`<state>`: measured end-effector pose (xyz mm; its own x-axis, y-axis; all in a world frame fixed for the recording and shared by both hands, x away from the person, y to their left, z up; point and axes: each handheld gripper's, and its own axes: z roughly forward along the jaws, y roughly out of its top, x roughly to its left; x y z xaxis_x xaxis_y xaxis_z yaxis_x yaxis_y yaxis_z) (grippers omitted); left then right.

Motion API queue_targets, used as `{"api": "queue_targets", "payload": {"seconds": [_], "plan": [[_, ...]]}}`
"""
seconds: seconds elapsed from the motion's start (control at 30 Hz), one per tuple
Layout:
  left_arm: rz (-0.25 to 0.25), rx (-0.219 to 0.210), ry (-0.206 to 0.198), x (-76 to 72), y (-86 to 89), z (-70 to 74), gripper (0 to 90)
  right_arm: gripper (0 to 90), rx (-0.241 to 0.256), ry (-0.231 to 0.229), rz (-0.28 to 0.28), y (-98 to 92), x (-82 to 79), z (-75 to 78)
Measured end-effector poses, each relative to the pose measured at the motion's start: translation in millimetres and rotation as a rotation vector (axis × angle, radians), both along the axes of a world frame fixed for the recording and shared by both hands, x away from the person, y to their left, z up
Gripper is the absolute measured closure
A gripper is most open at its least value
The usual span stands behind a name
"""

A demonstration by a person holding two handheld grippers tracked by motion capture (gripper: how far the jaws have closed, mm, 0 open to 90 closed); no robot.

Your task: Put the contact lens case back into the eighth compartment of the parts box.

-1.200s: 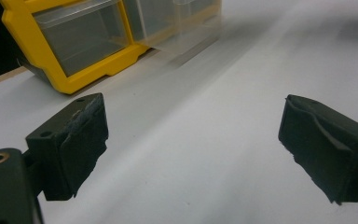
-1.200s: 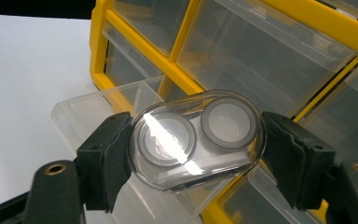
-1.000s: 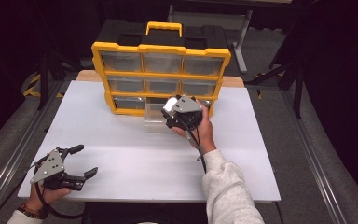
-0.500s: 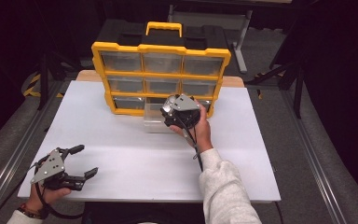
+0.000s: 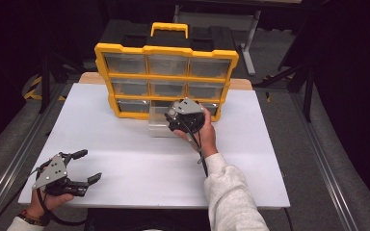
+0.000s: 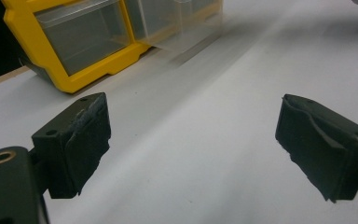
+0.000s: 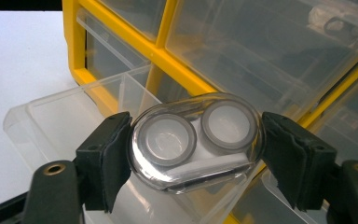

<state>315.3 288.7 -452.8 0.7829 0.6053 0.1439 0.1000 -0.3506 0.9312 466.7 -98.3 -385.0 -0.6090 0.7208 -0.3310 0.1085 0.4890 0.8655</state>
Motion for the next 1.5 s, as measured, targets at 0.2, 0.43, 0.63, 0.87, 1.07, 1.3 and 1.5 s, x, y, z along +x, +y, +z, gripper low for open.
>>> {"api": "queue_targets", "payload": {"seconds": [0.2,0.43,0.63,0.87,1.07,1.3,1.5], "plan": [[0.005,-0.009,0.000,0.3,0.3,0.0,11.2,26.6,0.010,0.004,-0.002,-0.2,0.4,-1.1],[0.003,-0.009,0.004,0.5,0.1,-0.3,11.2,26.4,0.017,-0.010,-0.004,-1.0,-0.3,0.7],[0.001,-0.009,0.005,0.6,-0.1,-0.5,11.3,26.2,0.009,-0.031,0.001,-1.0,-2.1,3.6],[0.001,-0.004,0.005,0.5,-0.3,-0.4,11.4,25.8,0.024,-0.051,0.008,-2.8,-6.2,9.0],[0.005,-0.010,0.011,1.2,0.3,-0.6,11.4,25.4,0.054,-0.059,0.007,-6.4,-10.8,13.7],[0.006,-0.012,0.006,0.7,0.2,-0.5,11.4,25.0,0.072,-0.081,0.010,-9.4,-18.5,20.4],[0.012,0.002,0.005,0.6,0.3,-0.3,11.4,24.7,0.112,-0.109,-0.006,-15.9,-28.1,24.2]]}}
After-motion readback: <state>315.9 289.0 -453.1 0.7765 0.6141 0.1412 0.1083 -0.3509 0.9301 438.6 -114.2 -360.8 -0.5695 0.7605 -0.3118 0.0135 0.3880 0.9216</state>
